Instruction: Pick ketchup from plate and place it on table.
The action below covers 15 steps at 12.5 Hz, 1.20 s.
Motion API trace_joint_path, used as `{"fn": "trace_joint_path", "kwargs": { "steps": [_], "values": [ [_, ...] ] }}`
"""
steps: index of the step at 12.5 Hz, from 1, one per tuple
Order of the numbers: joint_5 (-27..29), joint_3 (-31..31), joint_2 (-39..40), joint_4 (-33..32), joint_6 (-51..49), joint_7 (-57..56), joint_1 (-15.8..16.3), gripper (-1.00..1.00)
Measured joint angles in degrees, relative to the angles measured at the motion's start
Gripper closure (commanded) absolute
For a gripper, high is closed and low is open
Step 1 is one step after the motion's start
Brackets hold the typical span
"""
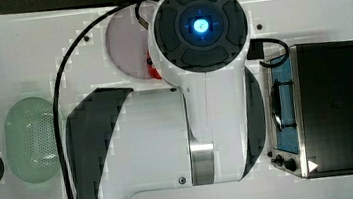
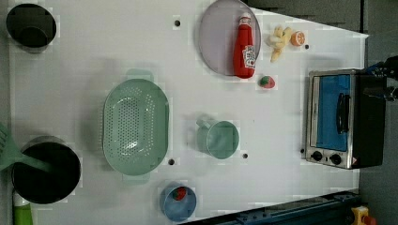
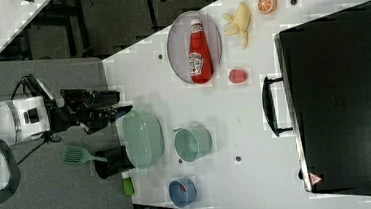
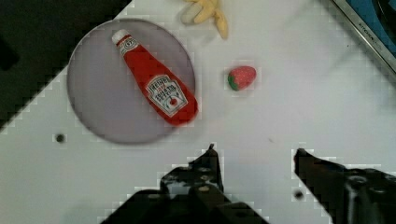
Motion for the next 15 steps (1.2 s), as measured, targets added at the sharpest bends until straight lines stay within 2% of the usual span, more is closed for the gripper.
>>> {"fn": "trace_joint_path", "kwargs": {
  "steps": [1, 3, 7, 11, 15],
  "values": [
    [0.1, 2.0, -2.2, -2.0, -4.6, 0.1, -2.0, -0.60],
    [1.2, 3.5, -7.2, -5.3, -7.8, 0.1, -3.5, -1.00],
    [1.0, 3.9, -10.7, -4.4, -8.4, -0.2, -4.0, -1.00],
    [1.2, 4.3, -7.5, -3.7, -6.0, -3.2, -4.2, -1.00],
    [1.4, 3.8, -0.8, -4.4, -1.5, -10.8, -4.3, -1.00]
  ]
}}
